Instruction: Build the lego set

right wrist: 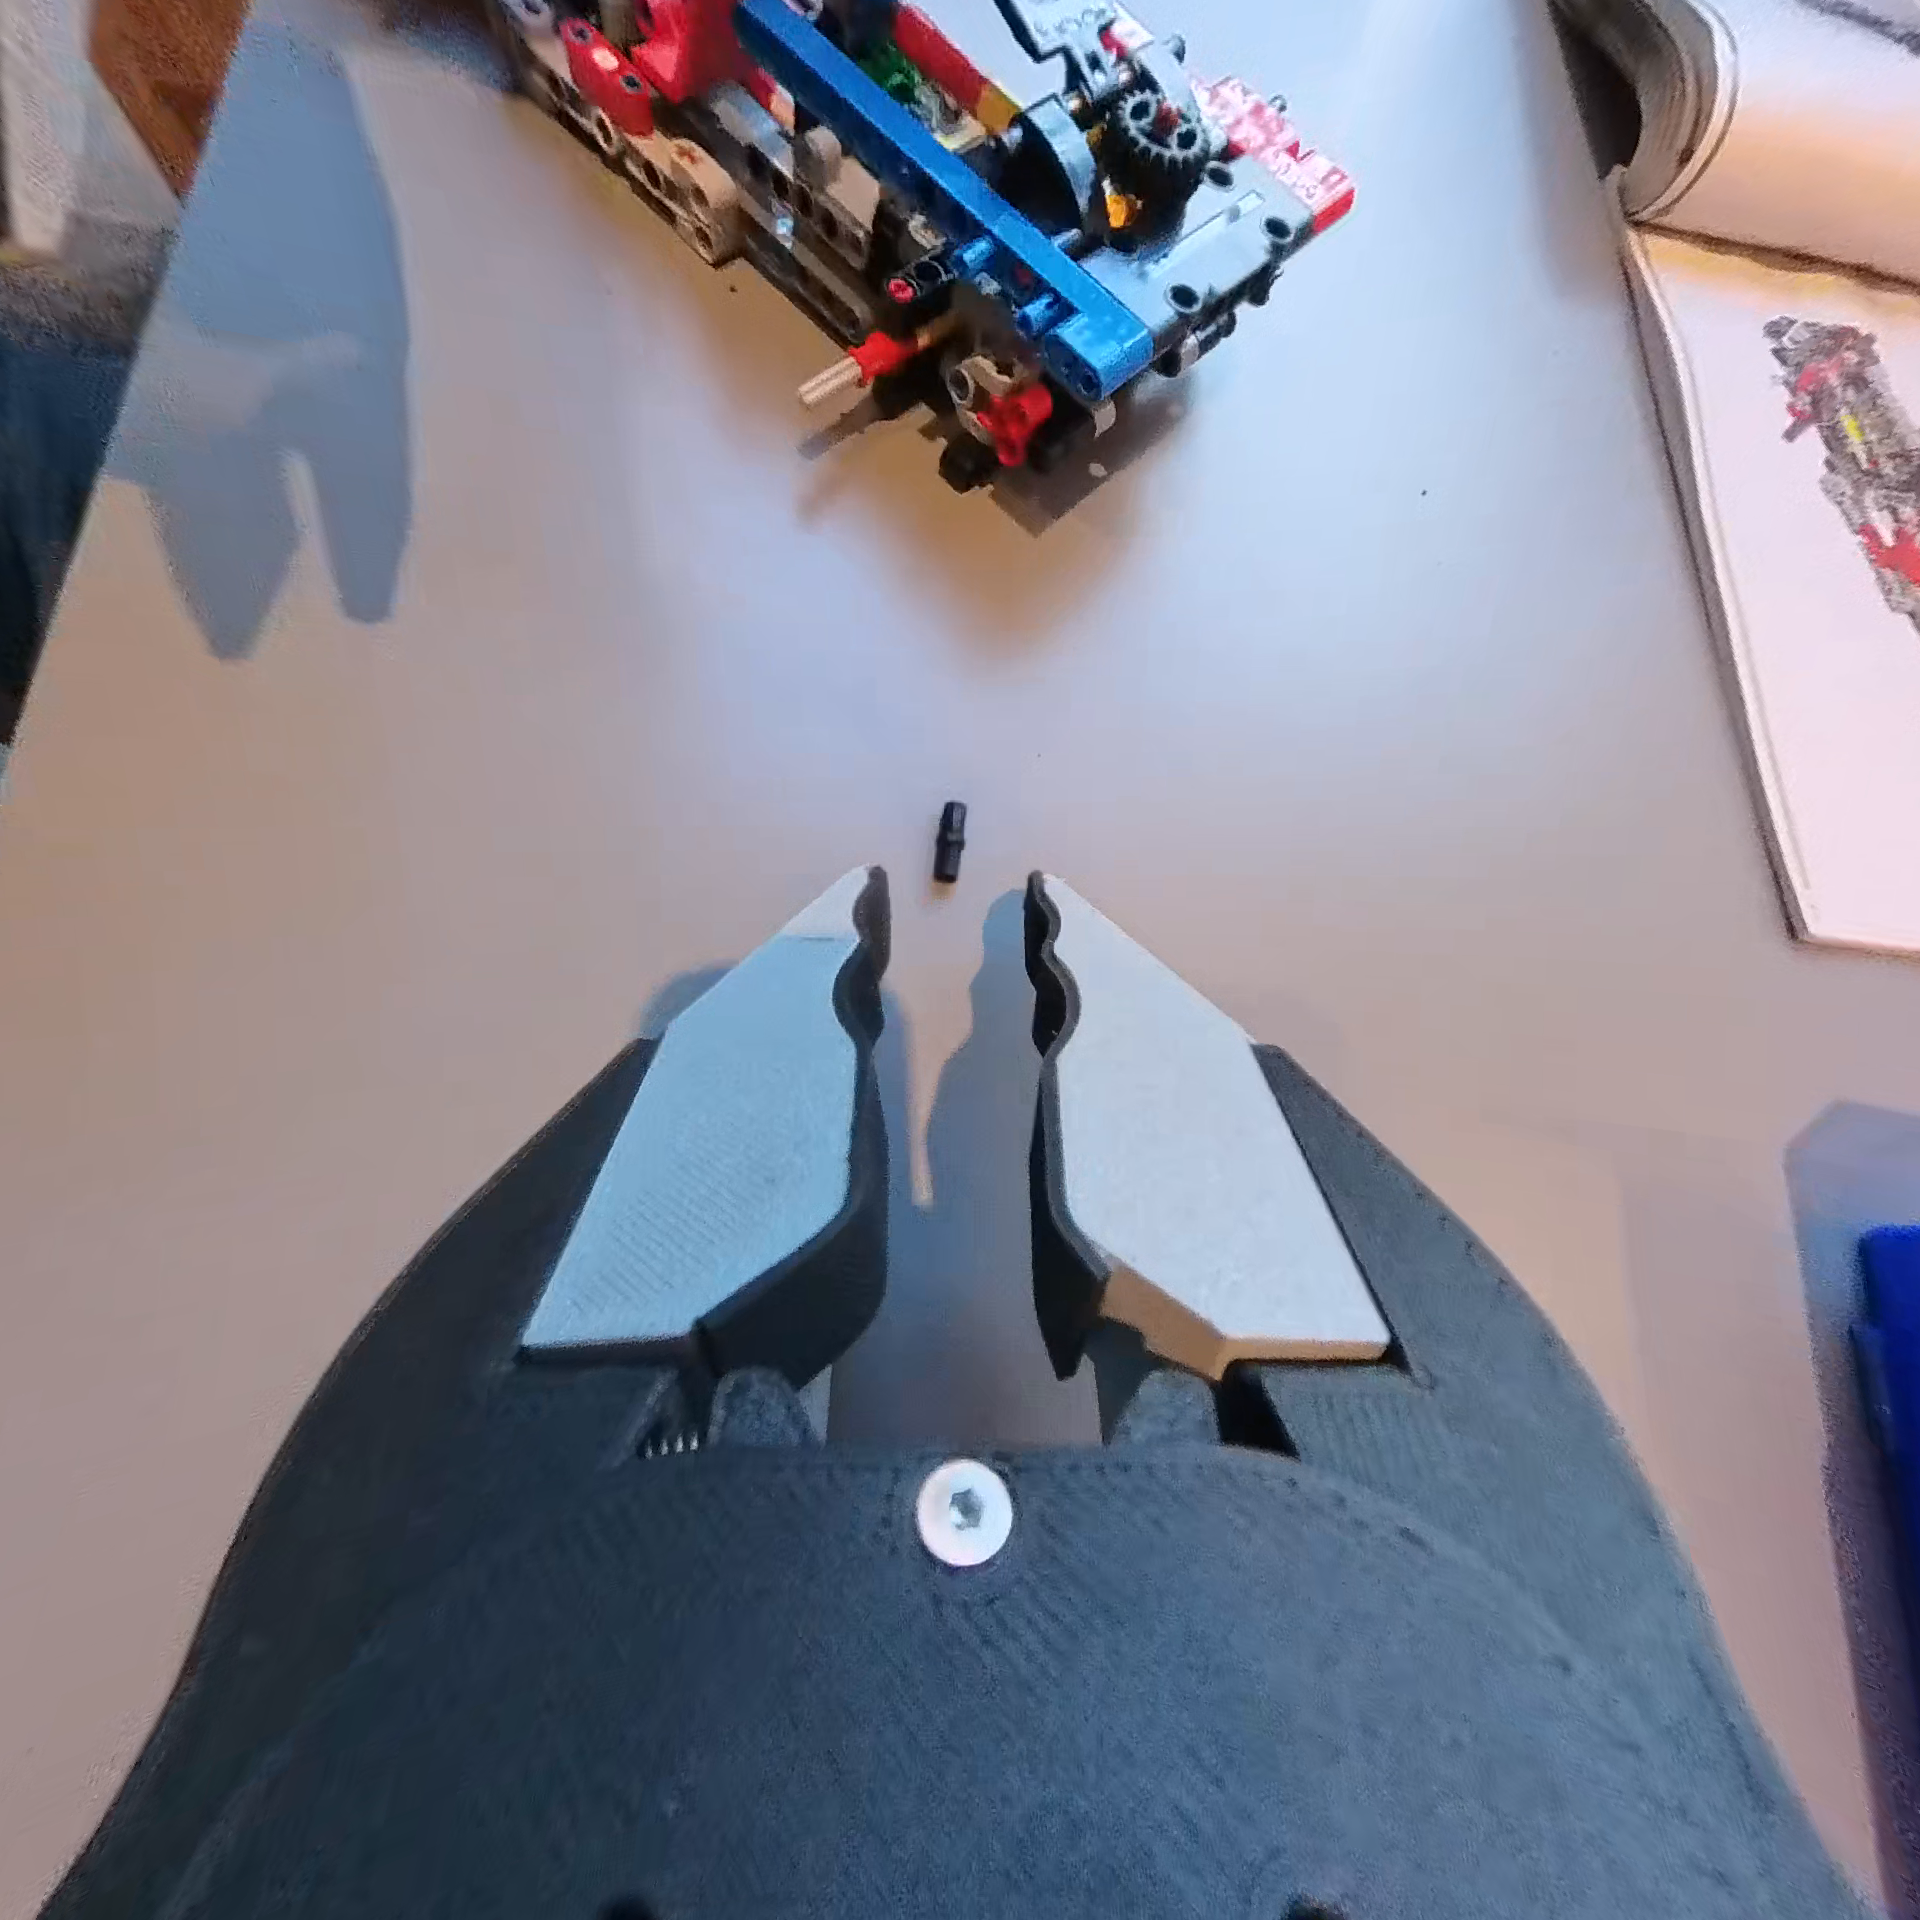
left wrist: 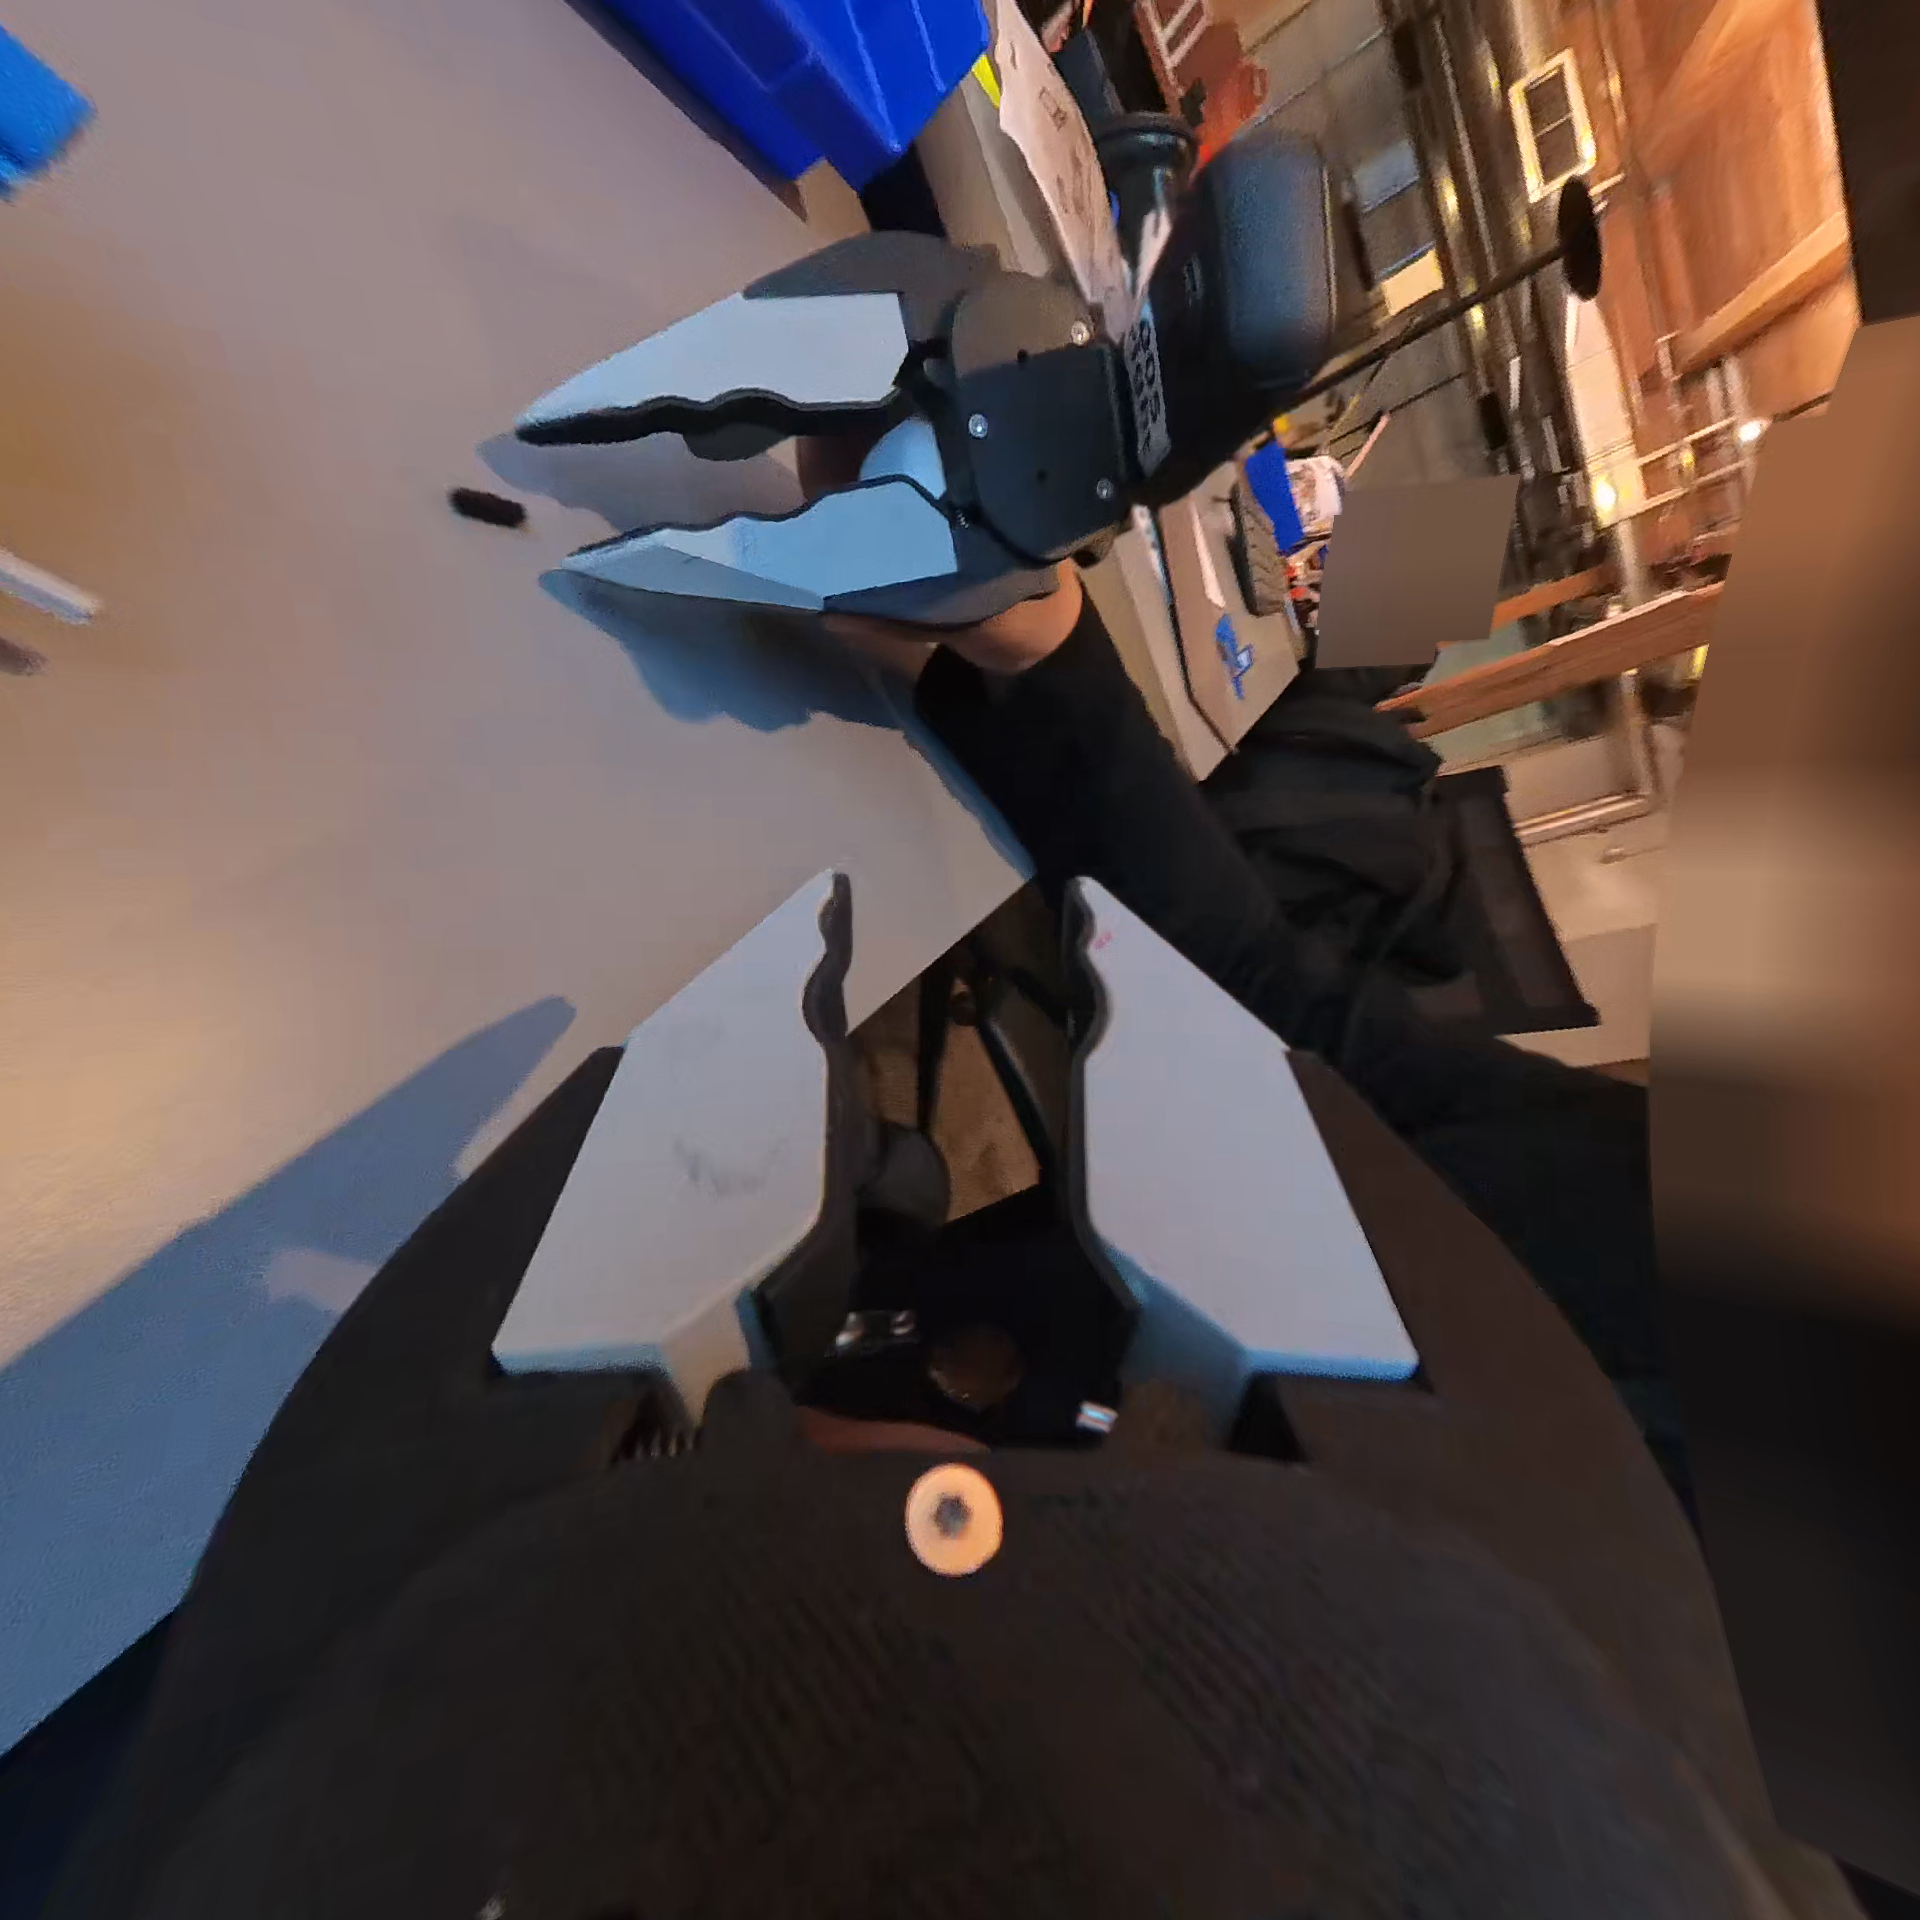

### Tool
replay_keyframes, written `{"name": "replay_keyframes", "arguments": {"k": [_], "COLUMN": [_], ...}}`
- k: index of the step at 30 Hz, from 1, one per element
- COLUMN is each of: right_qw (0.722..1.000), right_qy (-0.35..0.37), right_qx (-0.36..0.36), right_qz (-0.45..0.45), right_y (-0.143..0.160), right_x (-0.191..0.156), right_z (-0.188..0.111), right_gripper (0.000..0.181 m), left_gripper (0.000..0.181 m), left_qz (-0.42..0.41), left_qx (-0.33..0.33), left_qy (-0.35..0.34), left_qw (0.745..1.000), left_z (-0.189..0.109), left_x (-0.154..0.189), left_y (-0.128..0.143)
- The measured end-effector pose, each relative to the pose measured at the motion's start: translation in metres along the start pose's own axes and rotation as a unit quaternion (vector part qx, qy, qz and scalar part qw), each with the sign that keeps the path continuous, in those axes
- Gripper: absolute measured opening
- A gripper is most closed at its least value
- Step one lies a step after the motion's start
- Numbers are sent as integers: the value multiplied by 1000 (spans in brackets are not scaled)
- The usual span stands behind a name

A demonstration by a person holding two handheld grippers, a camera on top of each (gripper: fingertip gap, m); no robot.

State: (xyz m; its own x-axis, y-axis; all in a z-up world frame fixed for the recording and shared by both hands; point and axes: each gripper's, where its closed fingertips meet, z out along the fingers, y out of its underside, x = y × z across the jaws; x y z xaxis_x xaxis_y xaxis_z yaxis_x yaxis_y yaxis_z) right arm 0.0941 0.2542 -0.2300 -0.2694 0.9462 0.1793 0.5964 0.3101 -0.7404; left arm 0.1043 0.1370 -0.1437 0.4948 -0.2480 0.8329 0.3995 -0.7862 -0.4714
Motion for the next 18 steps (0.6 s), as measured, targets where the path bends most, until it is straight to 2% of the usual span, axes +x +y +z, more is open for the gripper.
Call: {"name": "replay_keyframes", "arguments": {"k": [5,8,12,14,18], "right_qw": [999,996,984,968,912], "right_qy": [-50,-79,-129,-170,-259], "right_qx": [-16,-22,-23,-19,-48], "right_qz": [-7,-47,-121,-184,-315], "right_y": [-3,-2,-4,-5,-4], "right_x": [-2,-5,-8,-12,-19], "right_z": [13,13,14,15,13], "right_gripper": [14,5,1,1,0], "left_gripper": [39,39,40,39,39], "left_qz": [0,10,32,41,59], "left_qx": [14,14,-2,-10,-24], "left_qy": [0,4,-2,1,-15], "left_qw": [1000,1000,999,999,998], "left_z": [-24,-30,-33,-33,-30], "left_x": [-10,-14,-22,-25,-33], "left_y": [4,8,13,15,21]}}
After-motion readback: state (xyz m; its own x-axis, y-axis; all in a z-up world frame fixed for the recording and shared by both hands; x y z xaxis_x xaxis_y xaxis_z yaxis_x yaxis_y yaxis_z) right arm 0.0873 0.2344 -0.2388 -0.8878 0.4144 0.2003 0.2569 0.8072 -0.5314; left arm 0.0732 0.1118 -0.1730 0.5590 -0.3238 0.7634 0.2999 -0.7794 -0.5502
